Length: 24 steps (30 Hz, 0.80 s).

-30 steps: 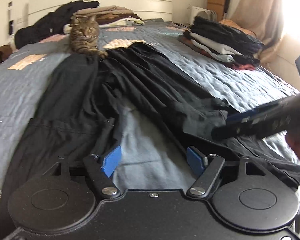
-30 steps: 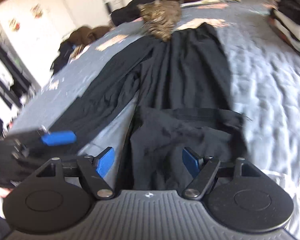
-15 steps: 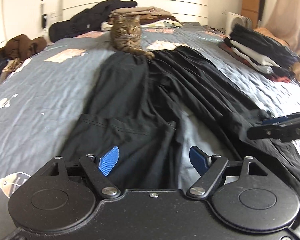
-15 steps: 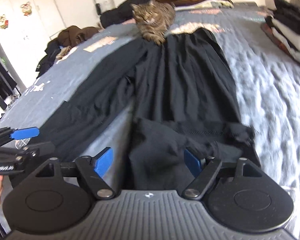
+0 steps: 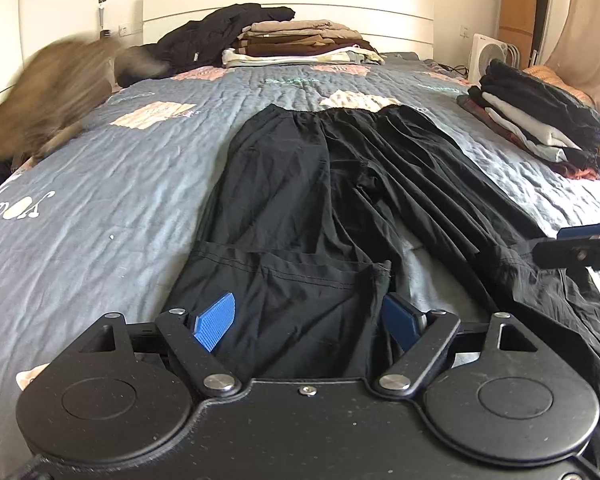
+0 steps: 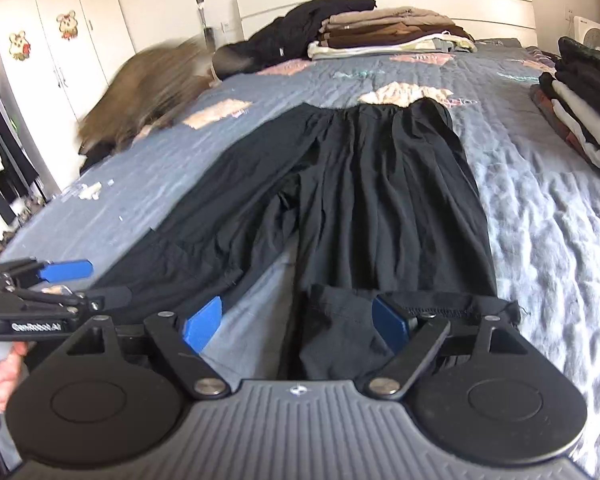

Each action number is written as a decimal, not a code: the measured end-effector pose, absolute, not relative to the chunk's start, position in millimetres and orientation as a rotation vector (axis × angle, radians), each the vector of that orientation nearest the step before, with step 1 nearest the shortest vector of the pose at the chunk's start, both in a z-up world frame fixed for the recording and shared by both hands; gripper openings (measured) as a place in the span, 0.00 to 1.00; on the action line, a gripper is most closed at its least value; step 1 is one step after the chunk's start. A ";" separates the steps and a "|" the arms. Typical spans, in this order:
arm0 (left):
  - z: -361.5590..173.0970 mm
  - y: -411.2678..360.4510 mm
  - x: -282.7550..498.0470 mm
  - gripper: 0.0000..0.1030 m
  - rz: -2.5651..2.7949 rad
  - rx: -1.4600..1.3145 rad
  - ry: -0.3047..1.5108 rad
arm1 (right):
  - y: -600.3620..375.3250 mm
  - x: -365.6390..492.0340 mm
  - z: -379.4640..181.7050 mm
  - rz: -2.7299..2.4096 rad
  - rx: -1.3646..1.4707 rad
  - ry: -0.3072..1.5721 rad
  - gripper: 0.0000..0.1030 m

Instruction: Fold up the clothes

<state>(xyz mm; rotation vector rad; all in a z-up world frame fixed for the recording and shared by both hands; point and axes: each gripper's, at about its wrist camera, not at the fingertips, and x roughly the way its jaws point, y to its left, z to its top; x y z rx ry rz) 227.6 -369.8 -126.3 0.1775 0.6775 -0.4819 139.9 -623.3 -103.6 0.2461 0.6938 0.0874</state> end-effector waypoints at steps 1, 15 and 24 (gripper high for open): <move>-126.3 -368.0 229.0 0.78 -0.480 0.179 0.677 | -622.9 140.0 -102.4 0.091 0.251 0.688 0.80; -125.1 -340.6 245.6 0.78 -0.509 0.170 0.668 | -631.9 151.3 -112.4 0.039 0.250 0.718 0.80; -118.2 -317.6 261.2 0.78 -0.499 0.175 0.635 | -597.5 165.3 -109.7 0.134 0.254 0.709 0.81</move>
